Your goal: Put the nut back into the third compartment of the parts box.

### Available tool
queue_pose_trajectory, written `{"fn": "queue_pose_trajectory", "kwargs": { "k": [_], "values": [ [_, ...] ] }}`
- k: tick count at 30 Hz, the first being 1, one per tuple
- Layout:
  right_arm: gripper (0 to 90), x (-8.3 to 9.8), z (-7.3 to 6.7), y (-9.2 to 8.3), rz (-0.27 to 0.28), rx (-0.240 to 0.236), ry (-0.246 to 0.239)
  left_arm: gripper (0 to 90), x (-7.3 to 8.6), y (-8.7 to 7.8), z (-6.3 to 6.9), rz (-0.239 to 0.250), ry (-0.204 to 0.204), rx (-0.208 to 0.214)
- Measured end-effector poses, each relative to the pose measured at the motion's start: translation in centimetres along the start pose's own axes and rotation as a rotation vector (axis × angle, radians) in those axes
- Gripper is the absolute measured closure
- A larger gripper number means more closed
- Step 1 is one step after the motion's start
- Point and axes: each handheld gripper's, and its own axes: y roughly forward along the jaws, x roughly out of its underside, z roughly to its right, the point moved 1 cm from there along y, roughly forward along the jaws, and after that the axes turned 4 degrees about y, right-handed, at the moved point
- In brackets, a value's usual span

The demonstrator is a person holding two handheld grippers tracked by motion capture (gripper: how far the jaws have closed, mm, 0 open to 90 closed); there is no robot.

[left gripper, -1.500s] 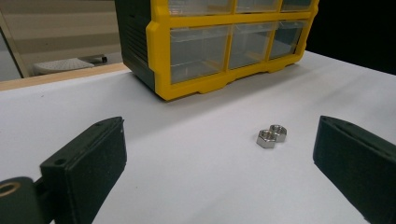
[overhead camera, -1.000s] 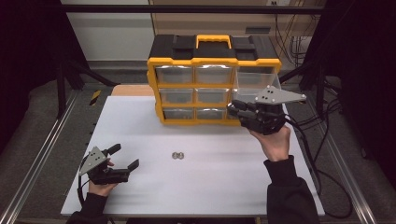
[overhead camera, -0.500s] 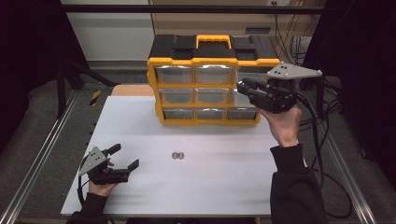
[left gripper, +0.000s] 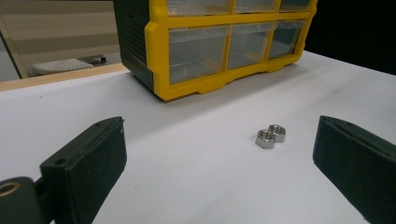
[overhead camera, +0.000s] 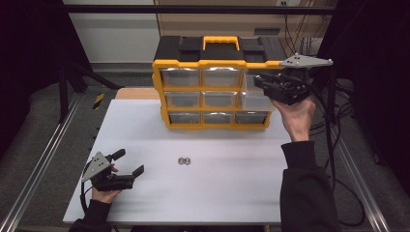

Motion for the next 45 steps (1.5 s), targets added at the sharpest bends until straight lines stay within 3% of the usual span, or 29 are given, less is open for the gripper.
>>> {"fn": "queue_pose_trajectory", "kwargs": {
  "k": [12, 22, 26, 30, 38, 45],
  "values": [
    [70.0, 1.0, 0.8, 1.2, -0.091, 0.061, 0.011, 2.6, 0.0, 0.1, 0.0, -0.006, 0.004, 0.002],
    [68.4, 0.9, 0.7, 1.5, -0.119, 0.115, 0.027, 2.6, 0.0, 0.1, 0.0, -0.010, 0.005, 0.003],
    [62.7, 0.8, 0.6, 1.2, -0.083, 0.115, 0.031, 2.6, 0.1, 0.1, 0.0, -0.010, 0.004, 0.004],
    [52.1, 0.7, 0.5, 0.4, -0.010, 0.097, 0.020, 2.5, 0.1, 0.1, 0.0, -0.010, 0.001, 0.004],
    [19.7, 0.9, -1.2, -2.1, 0.152, 0.067, -0.005, 2.3, 0.1, 0.1, 0.0, -0.009, 0.001, 0.004],
    [6.7, 2.4, -2.9, -3.2, 0.204, 0.028, -0.010, 2.1, 0.1, 0.1, 0.0, -0.008, -0.001, 0.000]
  ]
}}
